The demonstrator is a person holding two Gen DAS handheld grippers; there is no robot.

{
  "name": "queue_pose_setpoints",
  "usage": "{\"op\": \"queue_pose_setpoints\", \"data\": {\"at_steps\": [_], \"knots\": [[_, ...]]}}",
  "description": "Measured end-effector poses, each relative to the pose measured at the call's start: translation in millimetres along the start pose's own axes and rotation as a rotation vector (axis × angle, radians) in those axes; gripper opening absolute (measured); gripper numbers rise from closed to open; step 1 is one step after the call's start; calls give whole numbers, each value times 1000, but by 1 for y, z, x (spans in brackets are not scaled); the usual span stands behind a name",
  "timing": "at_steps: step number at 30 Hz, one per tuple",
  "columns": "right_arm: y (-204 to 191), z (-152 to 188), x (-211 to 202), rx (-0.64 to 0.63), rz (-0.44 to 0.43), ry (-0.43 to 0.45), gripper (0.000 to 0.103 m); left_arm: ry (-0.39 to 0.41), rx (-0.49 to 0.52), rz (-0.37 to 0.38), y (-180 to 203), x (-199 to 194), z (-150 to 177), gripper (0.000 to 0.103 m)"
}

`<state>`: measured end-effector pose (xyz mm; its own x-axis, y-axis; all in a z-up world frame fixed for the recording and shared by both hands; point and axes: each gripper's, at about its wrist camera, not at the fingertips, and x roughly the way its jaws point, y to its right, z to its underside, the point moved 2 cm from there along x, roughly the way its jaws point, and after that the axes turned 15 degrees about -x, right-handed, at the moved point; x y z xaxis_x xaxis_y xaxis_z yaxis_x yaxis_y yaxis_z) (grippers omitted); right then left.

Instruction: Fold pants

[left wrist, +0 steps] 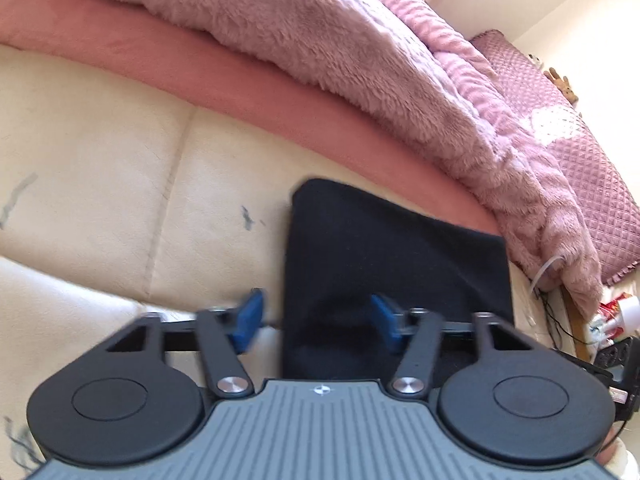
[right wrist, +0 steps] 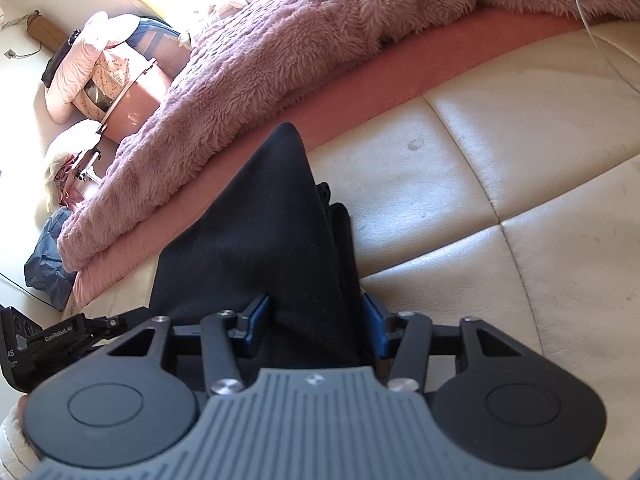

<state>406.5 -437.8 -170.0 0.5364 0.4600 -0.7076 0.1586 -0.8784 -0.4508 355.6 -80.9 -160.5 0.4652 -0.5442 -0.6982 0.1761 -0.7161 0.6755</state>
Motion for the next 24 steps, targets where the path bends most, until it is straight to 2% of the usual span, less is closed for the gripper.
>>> {"op": "queue_pose_setpoints", "data": {"at_steps": [2,4,6,13,19,24], "knots": [[-2,2,-1,5,5,6,36,14,1,-23,2,1,3,34],[-4,2,-3,4,14,13,28,30,-29,-18,-2,-3,1,19],[-7,0,-7,11,8,21,19,39,-37,-8,-4,-10,-2,16],[-63,-2,6,-39,-70,-5,13,98,-2,-79,-22,-58,-25,15],[-134,11,47,-61,-190,-59,11,134,41,-181,-66,-119,-52,15],[-180,24,78,-71,-236,-101,11,135,58,-244,-99,-141,-69,15]]}}
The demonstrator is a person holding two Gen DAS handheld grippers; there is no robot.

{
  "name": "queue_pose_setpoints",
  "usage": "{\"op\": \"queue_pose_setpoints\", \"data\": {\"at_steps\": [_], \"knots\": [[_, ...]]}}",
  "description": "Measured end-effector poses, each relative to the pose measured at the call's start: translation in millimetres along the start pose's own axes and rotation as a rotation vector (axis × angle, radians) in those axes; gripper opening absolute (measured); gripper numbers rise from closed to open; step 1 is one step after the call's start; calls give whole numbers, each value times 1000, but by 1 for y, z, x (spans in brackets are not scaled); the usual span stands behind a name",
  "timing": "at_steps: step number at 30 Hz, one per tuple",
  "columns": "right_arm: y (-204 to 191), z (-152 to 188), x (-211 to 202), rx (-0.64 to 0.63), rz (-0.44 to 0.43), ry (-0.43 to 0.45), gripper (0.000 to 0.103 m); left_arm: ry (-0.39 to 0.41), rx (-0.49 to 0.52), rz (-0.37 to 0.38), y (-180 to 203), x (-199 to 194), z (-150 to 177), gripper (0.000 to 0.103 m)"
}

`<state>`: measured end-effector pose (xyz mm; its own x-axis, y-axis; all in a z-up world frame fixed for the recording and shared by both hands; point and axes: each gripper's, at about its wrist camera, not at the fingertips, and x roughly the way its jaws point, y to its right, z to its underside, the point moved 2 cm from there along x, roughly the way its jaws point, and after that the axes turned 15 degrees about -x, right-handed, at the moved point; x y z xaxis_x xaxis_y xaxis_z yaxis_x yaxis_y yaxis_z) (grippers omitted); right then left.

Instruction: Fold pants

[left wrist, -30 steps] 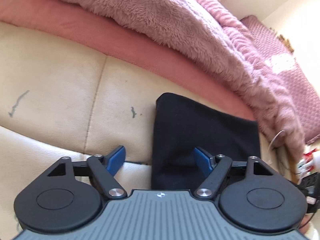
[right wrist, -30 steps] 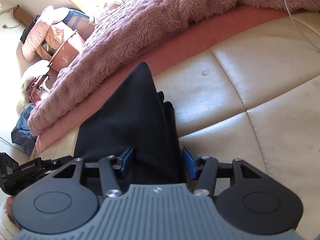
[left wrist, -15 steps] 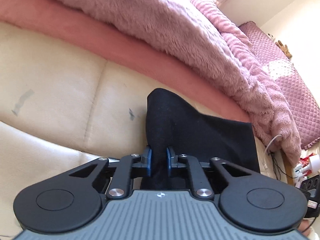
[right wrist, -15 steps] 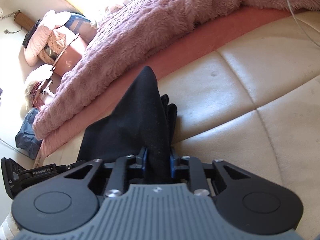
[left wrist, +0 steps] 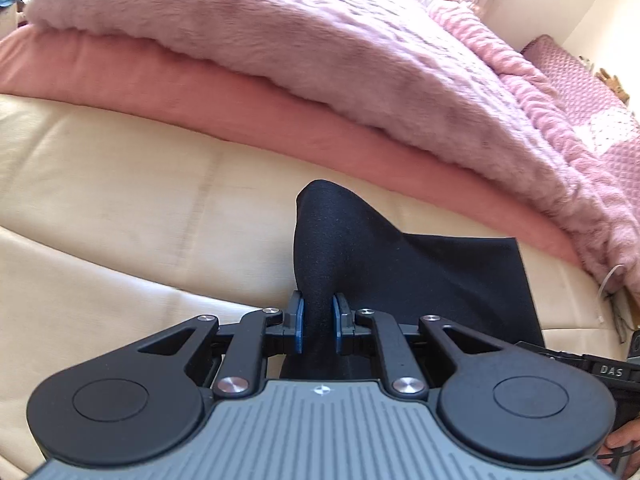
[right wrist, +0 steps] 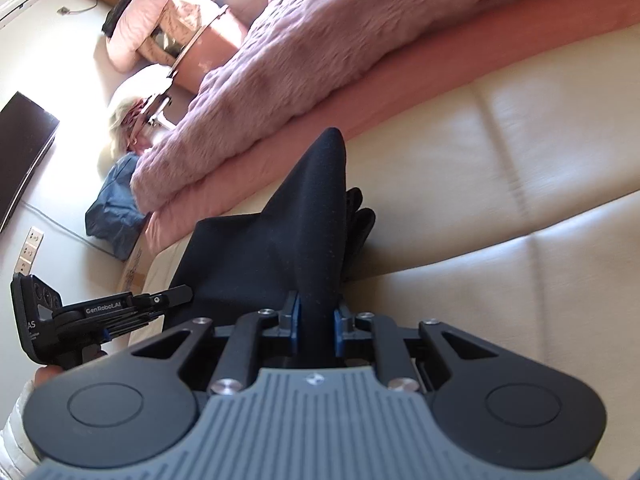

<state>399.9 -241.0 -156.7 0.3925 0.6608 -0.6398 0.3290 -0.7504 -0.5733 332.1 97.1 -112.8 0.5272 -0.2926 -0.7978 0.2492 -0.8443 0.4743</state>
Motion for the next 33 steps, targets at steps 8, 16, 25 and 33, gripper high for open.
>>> {"op": "queue_pose_setpoints", "data": {"at_steps": [8,16,25,33], "knots": [[-19,0,24,-54,79,-52,12,-8,19,-64,-13,9,-3,22],[-66,-19,-5,-259,252,-13,45,160,103,-176,10,-40,8,33],[-173,-6,-84,-560,389,132,79,353,179,-219,57,-140,47,56],[-226,56,-127,-565,451,178,82,496,224,-249,67,-196,107,85]]}}
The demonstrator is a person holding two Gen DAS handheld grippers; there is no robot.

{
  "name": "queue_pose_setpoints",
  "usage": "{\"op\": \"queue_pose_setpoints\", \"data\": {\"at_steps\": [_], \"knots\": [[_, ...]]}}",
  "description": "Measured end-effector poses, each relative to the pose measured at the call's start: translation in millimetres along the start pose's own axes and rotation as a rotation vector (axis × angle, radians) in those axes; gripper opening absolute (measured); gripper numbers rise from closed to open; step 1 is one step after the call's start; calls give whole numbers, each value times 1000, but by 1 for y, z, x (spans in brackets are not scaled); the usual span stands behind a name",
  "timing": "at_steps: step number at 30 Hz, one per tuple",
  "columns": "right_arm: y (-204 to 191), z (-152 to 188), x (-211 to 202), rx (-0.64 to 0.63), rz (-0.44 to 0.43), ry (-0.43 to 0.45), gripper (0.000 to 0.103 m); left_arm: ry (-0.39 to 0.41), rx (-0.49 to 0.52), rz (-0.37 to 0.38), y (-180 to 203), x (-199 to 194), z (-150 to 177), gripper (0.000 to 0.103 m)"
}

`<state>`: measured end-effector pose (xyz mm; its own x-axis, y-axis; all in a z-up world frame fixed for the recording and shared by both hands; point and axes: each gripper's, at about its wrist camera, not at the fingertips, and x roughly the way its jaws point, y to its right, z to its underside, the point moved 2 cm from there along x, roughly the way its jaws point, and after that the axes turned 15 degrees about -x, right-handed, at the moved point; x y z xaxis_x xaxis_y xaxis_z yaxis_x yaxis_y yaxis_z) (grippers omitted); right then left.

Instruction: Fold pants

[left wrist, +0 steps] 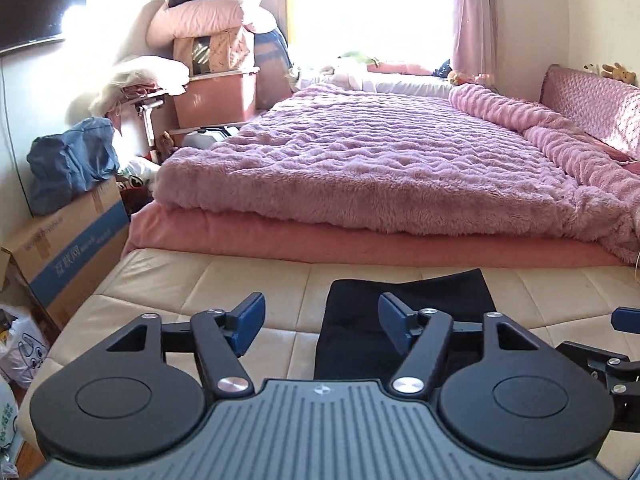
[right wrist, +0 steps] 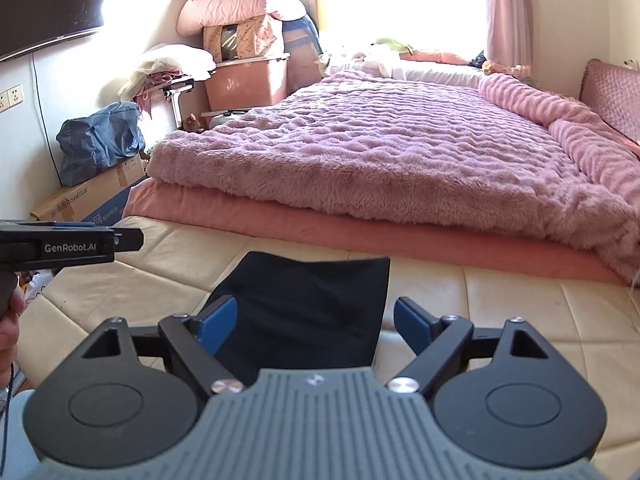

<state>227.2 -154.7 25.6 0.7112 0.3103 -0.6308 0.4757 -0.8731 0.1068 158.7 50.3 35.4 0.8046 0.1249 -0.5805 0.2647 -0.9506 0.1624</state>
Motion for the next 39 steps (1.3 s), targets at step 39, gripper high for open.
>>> {"op": "queue_pose_setpoints", "data": {"at_steps": [39], "knots": [[-43,63,-38,-24,26,-68,82,-136,-1,-22,-1,-28,68,88]]}}
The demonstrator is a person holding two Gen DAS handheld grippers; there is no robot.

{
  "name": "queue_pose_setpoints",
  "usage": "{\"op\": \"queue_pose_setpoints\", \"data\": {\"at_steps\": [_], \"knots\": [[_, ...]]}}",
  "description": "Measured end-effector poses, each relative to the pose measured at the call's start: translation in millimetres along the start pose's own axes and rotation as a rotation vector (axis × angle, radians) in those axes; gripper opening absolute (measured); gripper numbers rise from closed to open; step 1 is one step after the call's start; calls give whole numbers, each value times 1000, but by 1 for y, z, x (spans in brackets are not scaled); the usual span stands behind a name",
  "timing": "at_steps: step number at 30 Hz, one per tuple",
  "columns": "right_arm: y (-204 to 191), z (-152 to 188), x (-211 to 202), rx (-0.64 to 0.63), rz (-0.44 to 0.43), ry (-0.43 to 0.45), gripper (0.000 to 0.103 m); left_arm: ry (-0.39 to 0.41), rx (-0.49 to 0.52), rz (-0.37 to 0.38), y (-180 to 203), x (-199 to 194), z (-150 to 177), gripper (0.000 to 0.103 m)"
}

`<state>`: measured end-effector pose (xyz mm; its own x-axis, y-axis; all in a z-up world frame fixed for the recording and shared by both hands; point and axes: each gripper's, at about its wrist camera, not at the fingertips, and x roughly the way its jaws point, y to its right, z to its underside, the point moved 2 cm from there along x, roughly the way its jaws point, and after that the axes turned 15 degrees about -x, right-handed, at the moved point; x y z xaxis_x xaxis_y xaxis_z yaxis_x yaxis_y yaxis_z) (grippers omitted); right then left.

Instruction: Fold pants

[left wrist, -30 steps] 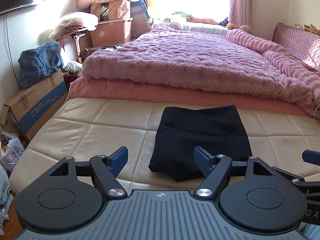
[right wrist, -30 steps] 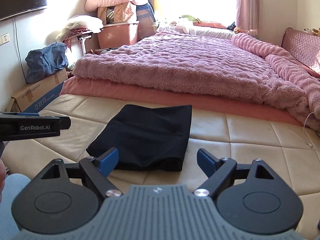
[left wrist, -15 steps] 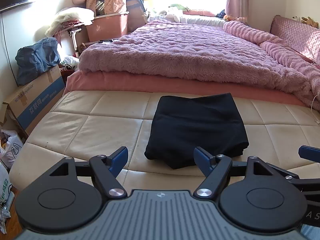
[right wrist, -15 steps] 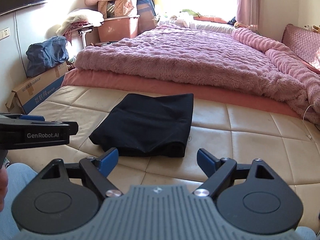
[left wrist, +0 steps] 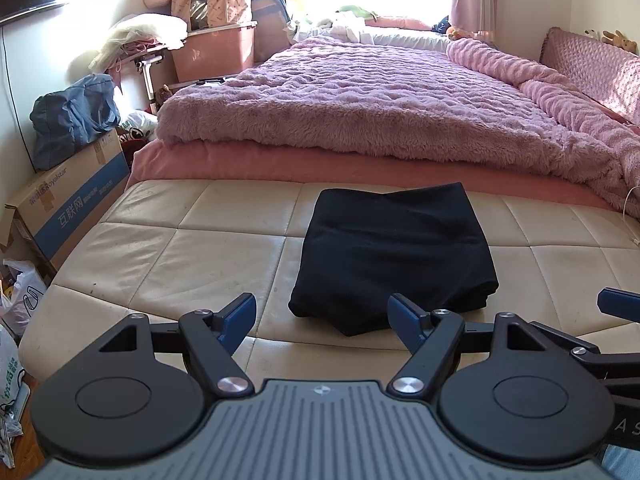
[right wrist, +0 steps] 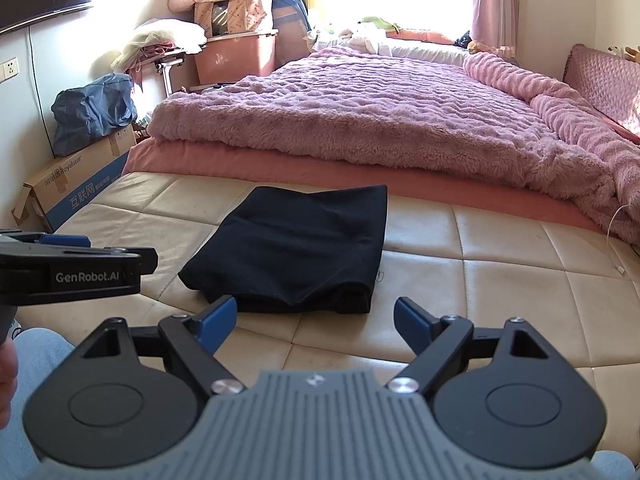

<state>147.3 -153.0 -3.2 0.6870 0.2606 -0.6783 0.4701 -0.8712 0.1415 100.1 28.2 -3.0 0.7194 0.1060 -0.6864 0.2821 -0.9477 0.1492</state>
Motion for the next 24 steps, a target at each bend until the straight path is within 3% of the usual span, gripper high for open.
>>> {"op": "queue_pose_setpoints", "data": {"at_steps": [24], "knots": [[0,-2,-3,9,-3,6,82,17,8,-1,-2,-3,0,88]]}}
